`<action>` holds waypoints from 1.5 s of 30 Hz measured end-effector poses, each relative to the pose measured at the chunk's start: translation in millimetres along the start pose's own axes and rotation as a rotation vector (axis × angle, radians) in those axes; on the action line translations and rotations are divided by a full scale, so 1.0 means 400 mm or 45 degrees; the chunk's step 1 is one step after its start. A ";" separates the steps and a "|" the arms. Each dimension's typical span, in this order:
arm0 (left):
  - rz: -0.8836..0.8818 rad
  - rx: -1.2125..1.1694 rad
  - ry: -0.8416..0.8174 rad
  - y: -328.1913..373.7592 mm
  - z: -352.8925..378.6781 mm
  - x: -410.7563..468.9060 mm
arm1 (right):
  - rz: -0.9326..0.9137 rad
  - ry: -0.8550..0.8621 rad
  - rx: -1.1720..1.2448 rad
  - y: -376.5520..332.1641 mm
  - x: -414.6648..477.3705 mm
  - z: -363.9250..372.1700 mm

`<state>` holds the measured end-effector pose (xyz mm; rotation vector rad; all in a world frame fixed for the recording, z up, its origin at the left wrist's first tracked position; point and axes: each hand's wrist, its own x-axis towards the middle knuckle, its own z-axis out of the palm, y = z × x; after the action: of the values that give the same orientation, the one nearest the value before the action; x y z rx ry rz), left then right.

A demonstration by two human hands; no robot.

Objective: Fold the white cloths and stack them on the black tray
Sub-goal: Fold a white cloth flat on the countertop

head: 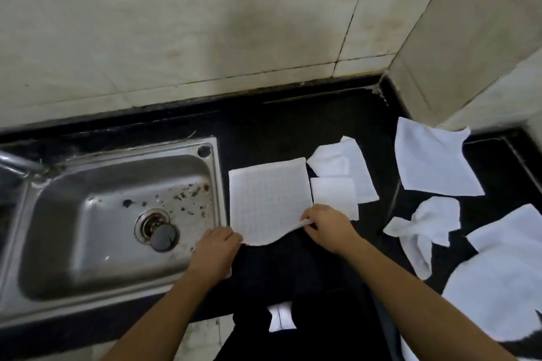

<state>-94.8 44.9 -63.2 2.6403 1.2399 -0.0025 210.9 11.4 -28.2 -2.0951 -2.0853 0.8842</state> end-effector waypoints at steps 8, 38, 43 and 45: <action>0.082 -0.176 -0.078 0.023 0.051 -0.102 | -0.182 0.154 -0.090 0.014 -0.101 0.136; -0.786 -0.738 0.180 -0.150 -0.010 0.267 | 0.387 0.294 0.323 0.030 0.273 -0.033; -0.433 -0.194 0.340 -0.098 -0.013 0.242 | 0.127 0.380 -0.082 -0.012 0.221 0.003; -0.267 -0.089 0.180 -0.062 0.001 0.238 | -0.034 0.341 -0.211 -0.025 0.204 0.039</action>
<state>-52.3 132.5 -77.8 2.4755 1.5281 0.1923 189.0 83.1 -65.6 -2.1172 -2.1001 0.4113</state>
